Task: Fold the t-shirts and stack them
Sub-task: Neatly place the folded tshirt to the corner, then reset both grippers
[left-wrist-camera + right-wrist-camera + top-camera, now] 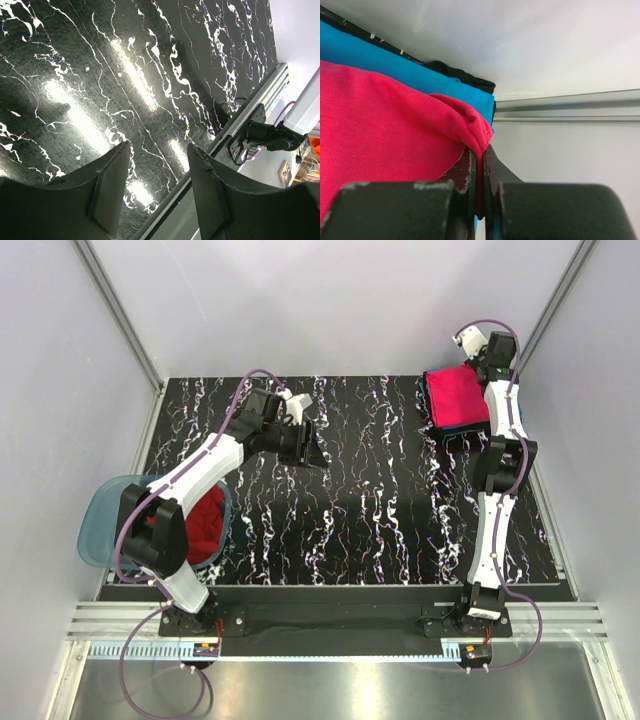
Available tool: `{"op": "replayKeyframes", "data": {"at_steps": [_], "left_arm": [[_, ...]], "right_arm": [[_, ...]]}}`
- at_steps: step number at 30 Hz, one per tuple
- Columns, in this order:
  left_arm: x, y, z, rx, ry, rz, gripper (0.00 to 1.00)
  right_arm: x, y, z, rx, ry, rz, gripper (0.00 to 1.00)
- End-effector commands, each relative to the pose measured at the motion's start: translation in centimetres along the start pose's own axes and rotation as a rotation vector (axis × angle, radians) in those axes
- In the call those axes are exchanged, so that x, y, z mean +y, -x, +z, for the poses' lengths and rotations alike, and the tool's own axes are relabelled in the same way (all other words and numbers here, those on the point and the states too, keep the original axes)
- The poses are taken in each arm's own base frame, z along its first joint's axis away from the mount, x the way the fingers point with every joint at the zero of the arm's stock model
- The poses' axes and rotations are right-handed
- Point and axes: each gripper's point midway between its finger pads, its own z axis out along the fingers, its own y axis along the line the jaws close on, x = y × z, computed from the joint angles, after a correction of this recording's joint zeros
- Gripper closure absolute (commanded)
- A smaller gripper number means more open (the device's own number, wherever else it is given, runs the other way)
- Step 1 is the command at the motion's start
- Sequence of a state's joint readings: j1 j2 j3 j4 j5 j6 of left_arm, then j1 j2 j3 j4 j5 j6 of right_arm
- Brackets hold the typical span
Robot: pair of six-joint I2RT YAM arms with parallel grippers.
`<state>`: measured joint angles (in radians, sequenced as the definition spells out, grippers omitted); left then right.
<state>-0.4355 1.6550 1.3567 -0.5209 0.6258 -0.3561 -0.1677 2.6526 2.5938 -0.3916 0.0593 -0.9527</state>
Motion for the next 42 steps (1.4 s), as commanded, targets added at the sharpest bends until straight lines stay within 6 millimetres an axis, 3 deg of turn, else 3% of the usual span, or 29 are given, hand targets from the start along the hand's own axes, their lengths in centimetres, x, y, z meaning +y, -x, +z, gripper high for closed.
{"op": "replayKeyframes", "data": {"at_steps": [1,13,20,22,23,24,28,32,33,35,36,37,38,39,41,42], "left_arm": [[-0.8,0.6,0.0,-0.022,-0.035,0.033,0.45],[-0.8,0.4,0.2,-0.011,-0.044,0.023,0.44],[-1.1,0.5,-0.1,-0.020,-0.045,0.034,0.44],[-1.1,0.5,0.0,-0.019,-0.043,0.034,0.44],[-1.0,0.5,0.0,-0.016,-0.044,0.030,0.44],[-1.0,0.5,0.1,-0.015,-0.043,0.029,0.44],[-0.9,0.4,0.2,-0.014,-0.044,0.028,0.44],[-1.5,1.0,-0.3,-0.034,-0.047,0.040,0.43],[-1.6,1.1,-0.6,-0.040,-0.048,0.043,0.43],[-1.8,1.1,-0.8,-0.046,-0.048,0.046,0.43],[-1.9,1.1,-0.9,-0.051,-0.047,0.048,0.43],[-2.1,1.3,-1.3,-0.062,-0.045,0.057,0.43],[-2.2,1.6,-1.6,-0.076,-0.037,0.070,0.43],[-2.3,2.0,-2.0,-0.096,-0.022,0.084,0.43],[-1.9,3.7,-3.5,-0.175,0.066,0.131,0.43],[-1.8,4.1,-4.1,-0.197,0.094,0.141,0.43]], "right_arm": [[-5.0,3.5,-1.1,-0.116,-0.139,-0.007,1.00],[-7.5,3.9,-3.1,-0.081,-0.202,-0.039,1.00],[-7.3,4.3,-2.6,-0.123,-0.207,-0.037,0.99],[-6.8,4.2,-2.2,-0.133,-0.196,-0.030,0.89],[-7.1,4.4,-2.2,-0.142,-0.210,-0.015,0.64],[-7.3,4.1,-2.1,-0.129,-0.226,-0.007,0.50],[-9.6,4.2,-3.2,-0.109,-0.330,0.025,0.23],[-13.1,5.6,-6.3,-0.121,-0.476,0.148,0.16],[-14.8,6.1,-8.3,-0.116,-0.531,0.188,0.14],[-14.9,7.0,-9.9,-0.125,-0.552,0.291,0.06],[-16.3,7.8,-12.5,-0.127,-0.597,0.346,0.04],[-15.0,7.8,-12.6,-0.107,-0.572,0.373,0.02],[-13.1,9.1,-13.4,-0.104,-0.526,0.429,0.01],[-13.8,10.8,-16.5,-0.123,-0.546,0.477,0.01],[-10.9,12.2,-18.1,-0.115,-0.478,0.531,0.00],[-9.0,15.5,-21.4,-0.161,-0.412,0.585,0.00]]}}
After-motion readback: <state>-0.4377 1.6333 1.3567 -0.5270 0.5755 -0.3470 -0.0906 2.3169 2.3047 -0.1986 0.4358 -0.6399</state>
